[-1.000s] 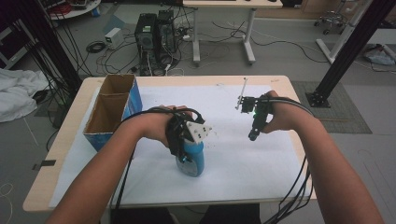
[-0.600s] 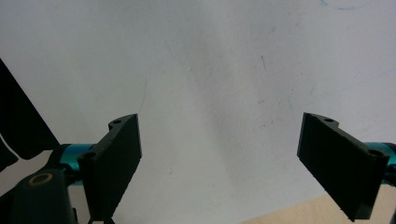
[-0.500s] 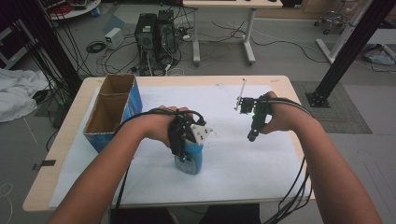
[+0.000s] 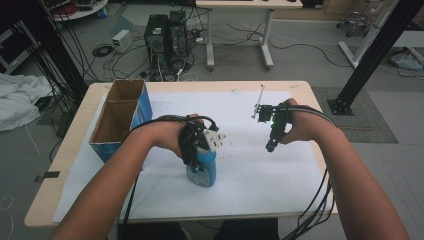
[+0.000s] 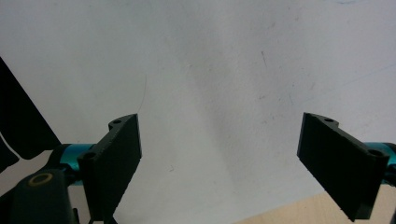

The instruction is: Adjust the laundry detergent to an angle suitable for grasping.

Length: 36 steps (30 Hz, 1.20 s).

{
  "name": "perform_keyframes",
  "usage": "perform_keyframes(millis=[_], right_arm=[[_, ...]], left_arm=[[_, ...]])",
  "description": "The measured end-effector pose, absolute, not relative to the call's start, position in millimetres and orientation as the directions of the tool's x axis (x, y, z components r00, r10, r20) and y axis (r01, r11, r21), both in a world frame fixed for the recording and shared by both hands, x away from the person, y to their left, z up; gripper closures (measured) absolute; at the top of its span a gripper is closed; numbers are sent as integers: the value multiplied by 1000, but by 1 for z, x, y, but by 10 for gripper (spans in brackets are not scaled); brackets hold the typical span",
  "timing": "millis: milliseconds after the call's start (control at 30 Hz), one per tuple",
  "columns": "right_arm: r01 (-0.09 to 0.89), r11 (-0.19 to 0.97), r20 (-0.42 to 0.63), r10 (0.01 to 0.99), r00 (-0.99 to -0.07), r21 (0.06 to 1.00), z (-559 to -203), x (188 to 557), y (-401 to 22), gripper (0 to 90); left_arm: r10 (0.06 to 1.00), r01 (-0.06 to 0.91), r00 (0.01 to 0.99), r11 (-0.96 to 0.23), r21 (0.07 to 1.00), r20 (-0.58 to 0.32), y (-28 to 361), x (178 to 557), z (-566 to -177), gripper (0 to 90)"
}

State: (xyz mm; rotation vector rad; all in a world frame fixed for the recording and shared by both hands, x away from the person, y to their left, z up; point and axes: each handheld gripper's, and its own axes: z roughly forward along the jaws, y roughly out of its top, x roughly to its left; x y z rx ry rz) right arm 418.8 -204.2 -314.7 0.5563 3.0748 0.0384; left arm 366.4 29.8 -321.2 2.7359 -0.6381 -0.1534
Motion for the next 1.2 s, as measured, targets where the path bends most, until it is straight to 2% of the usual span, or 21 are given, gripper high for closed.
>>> perform_keyframes(millis=[233, 1033, 1067, 1100, 1200], right_arm=[[350, 936, -14, 351, -936, 28, -314, 419, -204, 129], [344, 938, -16, 345, -939, 35, -312, 417, -202, 129], [344, 938, -16, 345, -939, 35, -312, 417, -202, 129], [339, 940, -19, 340, -940, 41, -312, 418, -201, 128], [345, 937, -13, 347, -938, 54, -312, 419, -201, 129]], left_arm=[[-424, -384, 904, -860, 336, -52, 31, 367, -321, 394], [-358, -332, 934, -886, 322, -21, 39, 361, -312, 313], [-345, -327, 938, -889, 321, 0, 40, 359, -309, 313], [-339, -321, 941, -891, 323, -1, 41, 359, -308, 278], [-323, -308, 946, -897, 316, 6, 44, 360, -306, 268]])
